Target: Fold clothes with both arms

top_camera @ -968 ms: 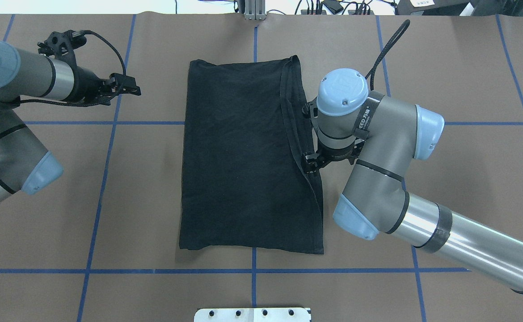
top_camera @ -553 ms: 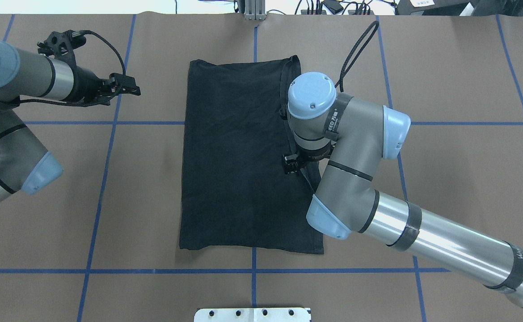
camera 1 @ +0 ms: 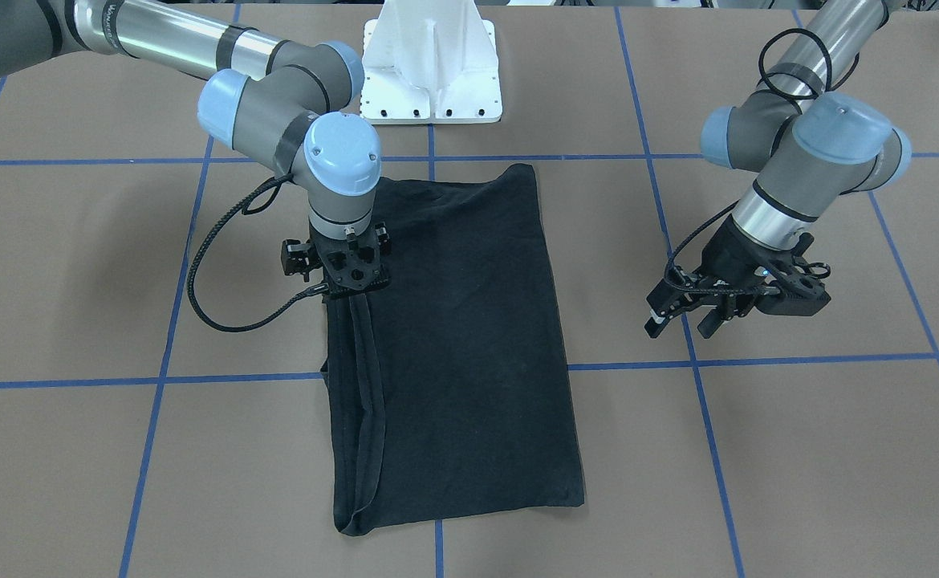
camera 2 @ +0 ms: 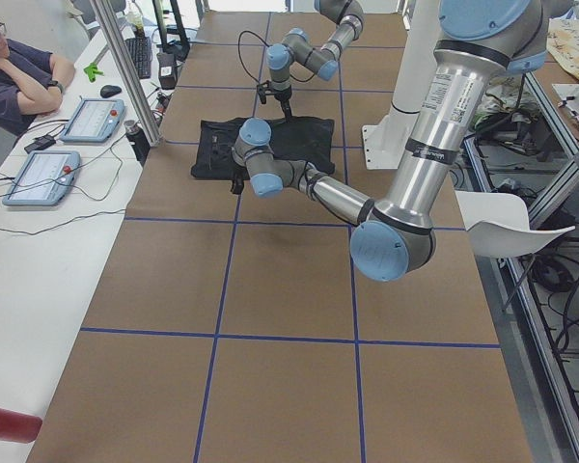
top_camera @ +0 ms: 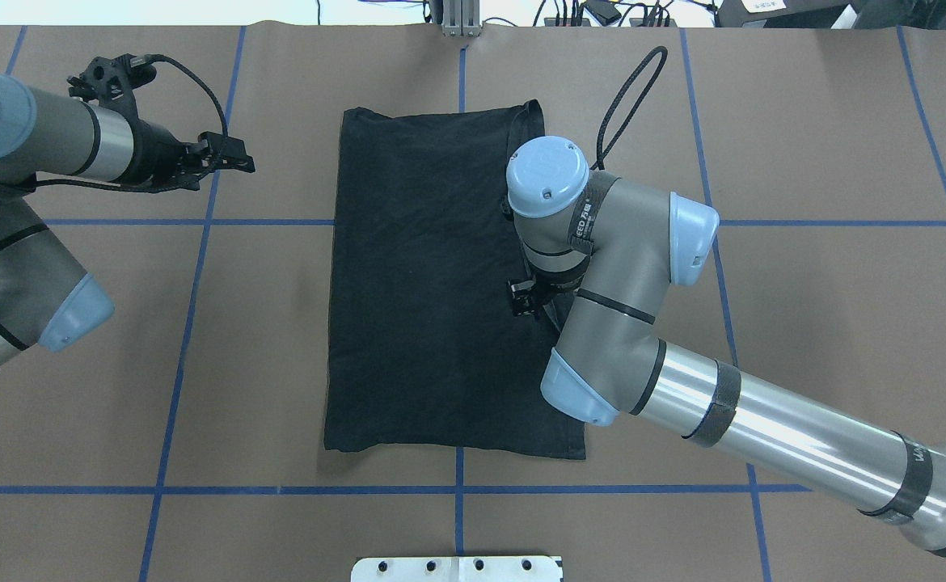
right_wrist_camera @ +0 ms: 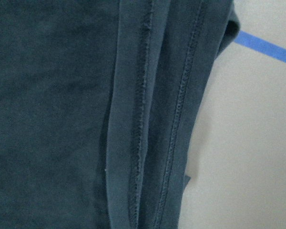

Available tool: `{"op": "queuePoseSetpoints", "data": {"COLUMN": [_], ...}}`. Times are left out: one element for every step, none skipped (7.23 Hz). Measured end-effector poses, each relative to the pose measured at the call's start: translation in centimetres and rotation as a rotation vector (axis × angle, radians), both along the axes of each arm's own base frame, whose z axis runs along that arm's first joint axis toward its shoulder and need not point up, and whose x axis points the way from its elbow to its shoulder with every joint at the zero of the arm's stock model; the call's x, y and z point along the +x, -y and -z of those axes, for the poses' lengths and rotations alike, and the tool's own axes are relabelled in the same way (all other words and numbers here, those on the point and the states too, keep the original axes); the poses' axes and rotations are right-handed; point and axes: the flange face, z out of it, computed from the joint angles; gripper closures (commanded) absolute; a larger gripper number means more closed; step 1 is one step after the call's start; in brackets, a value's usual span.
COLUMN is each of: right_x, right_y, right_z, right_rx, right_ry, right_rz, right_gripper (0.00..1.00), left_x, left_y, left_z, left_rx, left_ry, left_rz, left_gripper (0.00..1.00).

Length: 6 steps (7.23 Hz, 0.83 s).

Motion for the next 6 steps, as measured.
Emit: {"op": "queuePoseSetpoints", "data": {"right_x": [-0.2, -0.36, -0.45, -0.51, -0.49, -0.35], "right_y": [0.04, 0.04, 0.06, 0.08, 0.19, 0.4], "right_z": [-0.4, -0.64, -0.77, -0.83, -0.89, -1.06], "right_rx": [-0.005, -0.009, -0.011, -0.011, -0.01, -0.007], "right_ry": [-0.007, -0.012, -0.013, -0.01, -0.006, -0.004], "right_rz": [0.001, 0.003, 0.004, 0.006, 0.005, 0.005], "right_gripper": [0.01, 0.01, 0.01, 0.01, 0.01, 0.01], "left_x": [-0.01, -0.02, -0.03, -0.02, -0.02, -0.04], "left_y": [0.0, 0.0, -0.02, -0.02, -0.04, -0.06], "left_z": [0.02, 0.05, 0.1, 0.15, 0.2, 0.24], "left_rx": [0.0, 0.001, 0.002, 0.002, 0.003, 0.003], "left_ry": [0.0, -0.001, -0.001, -0.002, -0.003, -0.003], "left_rz": [0.0, 0.0, 0.0, 0.0, 0.0, 0.0], "left_gripper": [0.0, 0.0, 0.0, 0.0, 0.0, 0.0]}}
